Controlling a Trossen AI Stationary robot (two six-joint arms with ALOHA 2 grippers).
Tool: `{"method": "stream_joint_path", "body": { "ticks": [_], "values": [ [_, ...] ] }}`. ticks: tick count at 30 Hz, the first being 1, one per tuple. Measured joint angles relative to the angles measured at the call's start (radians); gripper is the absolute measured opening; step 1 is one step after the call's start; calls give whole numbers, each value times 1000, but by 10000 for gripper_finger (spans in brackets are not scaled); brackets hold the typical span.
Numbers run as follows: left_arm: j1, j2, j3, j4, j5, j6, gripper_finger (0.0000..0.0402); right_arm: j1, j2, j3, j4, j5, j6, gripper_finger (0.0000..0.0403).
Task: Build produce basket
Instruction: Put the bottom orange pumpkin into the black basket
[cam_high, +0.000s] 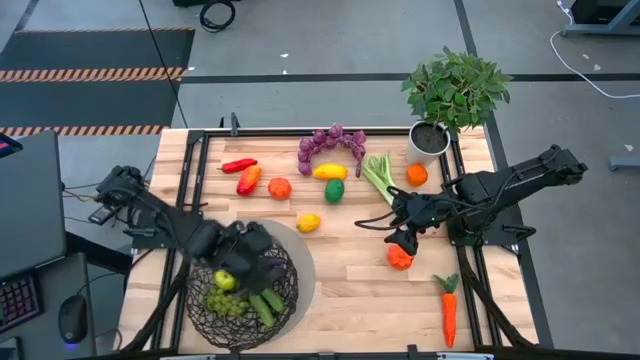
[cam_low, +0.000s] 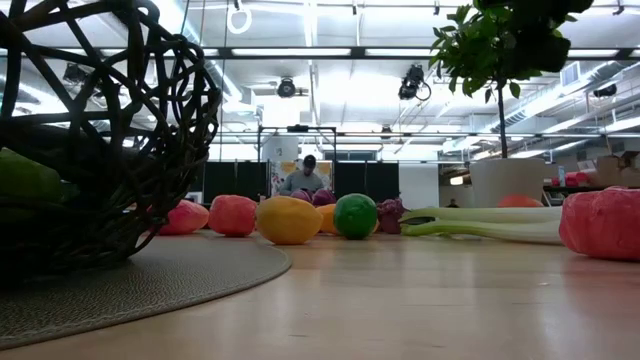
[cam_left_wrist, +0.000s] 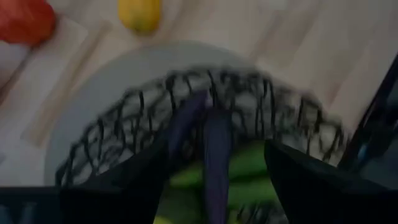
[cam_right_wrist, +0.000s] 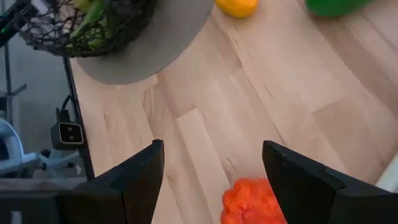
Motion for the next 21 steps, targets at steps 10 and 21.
{"method": "stream_joint_path", "body": {
  "ticks": [10, 21],
  "values": [
    [224, 3, 0, 493, -26, 297, 241, 70, 2, -13, -175, -1, 147, 274],
    [374, 3, 0, 614, 11, 421, 247, 220, 2, -128, -136, 42, 434, 320]
  ]
}}
